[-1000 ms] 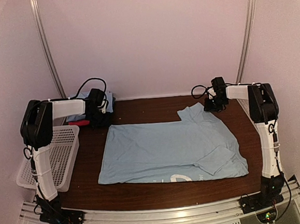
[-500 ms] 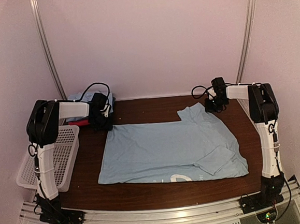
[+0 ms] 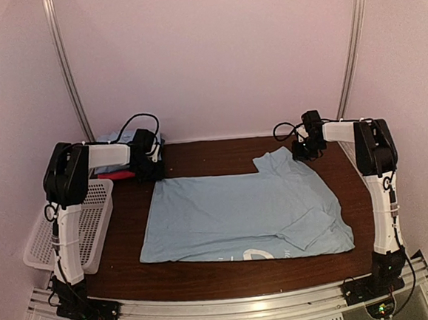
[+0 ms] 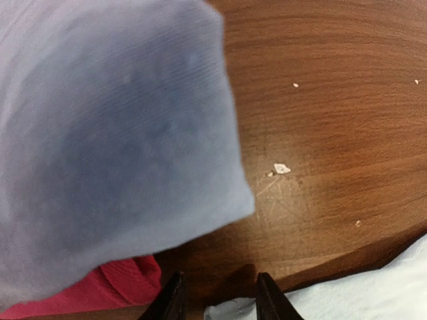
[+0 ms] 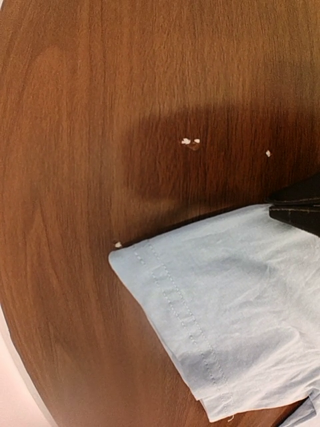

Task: Fold and stack the mixed laundry pile
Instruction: Pick up the 1/3-folded T-shirt from the center of the board.

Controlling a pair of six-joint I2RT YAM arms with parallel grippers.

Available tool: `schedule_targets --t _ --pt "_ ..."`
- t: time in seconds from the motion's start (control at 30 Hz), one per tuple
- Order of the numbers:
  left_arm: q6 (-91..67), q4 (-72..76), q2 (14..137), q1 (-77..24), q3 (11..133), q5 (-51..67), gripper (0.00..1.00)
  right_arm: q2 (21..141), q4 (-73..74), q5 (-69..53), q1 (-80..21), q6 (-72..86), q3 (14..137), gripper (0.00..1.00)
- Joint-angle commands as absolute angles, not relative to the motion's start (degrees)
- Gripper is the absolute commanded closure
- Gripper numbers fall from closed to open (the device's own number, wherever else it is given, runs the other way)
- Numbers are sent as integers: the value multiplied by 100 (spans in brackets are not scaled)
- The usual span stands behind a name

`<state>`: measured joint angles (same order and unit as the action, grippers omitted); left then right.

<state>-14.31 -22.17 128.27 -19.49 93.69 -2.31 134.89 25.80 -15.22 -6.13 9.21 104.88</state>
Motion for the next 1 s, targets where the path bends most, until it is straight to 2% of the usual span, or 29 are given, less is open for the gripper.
schedule_targets --t 0.0,0.2,0.43,0.7,0.97 --pt "-1312 -2001 13034 -1916 9635 -84 66 13564 2838 -1494 -642 952 10597 100" --pt "-1259 -1982 13096 -1916 9659 -32 79 13512 2868 -1502 -642 956 10608 100" --pt "-1229 -1884 12890 -1916 9646 0 100 13245 2872 -1536 -642 1021 10613 100" --pt "-1043 -1687 12414 -1916 9456 326 100 12520 2793 -1612 -642 1153 10351 100" --pt "-857 -1161 11526 -1916 8424 298 100 11434 2382 -1758 -648 1415 9141 100"
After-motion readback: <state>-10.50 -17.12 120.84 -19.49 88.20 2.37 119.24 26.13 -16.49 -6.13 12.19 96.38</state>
